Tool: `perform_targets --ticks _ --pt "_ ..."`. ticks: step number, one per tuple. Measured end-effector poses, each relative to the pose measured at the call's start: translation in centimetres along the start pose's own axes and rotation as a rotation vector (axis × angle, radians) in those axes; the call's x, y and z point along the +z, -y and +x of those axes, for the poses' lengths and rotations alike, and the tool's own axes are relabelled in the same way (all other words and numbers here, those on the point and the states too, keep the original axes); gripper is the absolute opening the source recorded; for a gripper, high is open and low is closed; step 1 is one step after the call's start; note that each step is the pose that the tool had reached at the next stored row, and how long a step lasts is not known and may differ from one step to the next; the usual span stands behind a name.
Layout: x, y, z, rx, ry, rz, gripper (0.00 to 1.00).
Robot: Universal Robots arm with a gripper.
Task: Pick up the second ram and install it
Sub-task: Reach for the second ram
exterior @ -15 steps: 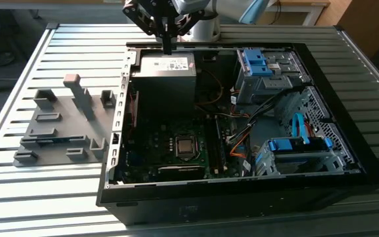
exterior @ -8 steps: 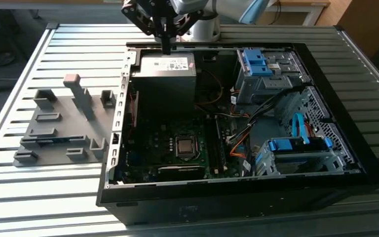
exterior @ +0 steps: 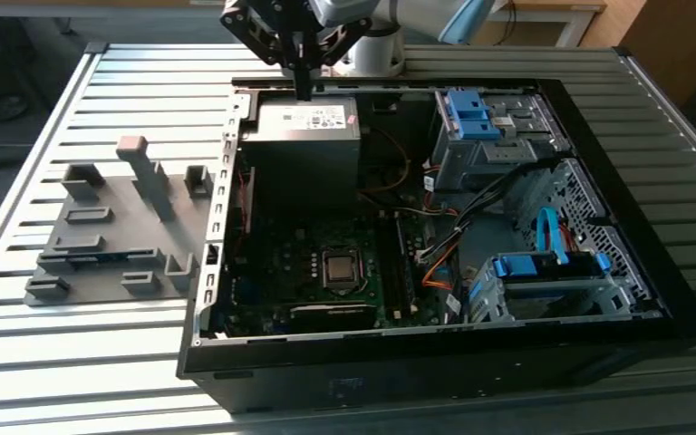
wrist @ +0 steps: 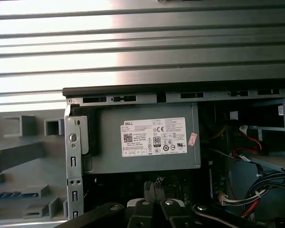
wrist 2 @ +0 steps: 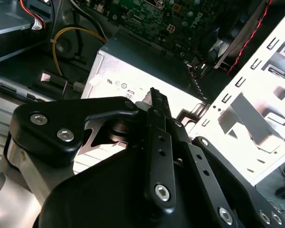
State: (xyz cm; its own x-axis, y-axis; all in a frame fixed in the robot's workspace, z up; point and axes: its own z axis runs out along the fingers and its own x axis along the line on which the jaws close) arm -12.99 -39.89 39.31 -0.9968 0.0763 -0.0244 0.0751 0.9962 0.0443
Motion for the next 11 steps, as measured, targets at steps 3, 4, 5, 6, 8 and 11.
perform_targets --ticks 3,4,5,6,8,11 --pt "0.00 0.01 0.10 0.000 0.0000 -0.0001 0.11" --pt "0.00 0.01 0.12 0.000 0.0000 -0.0001 0.11" --pt "0.00 0.02 0.16 0.000 0.0001 -0.0001 0.11" --pt "0.00 0.02 0.21 0.000 0.0001 -0.0001 0.11" --pt "0.00 0.02 0.27 0.000 0.0000 -0.0001 0.11" --pt "0.00 0.03 0.39 0.000 0.0000 0.0000 0.11"
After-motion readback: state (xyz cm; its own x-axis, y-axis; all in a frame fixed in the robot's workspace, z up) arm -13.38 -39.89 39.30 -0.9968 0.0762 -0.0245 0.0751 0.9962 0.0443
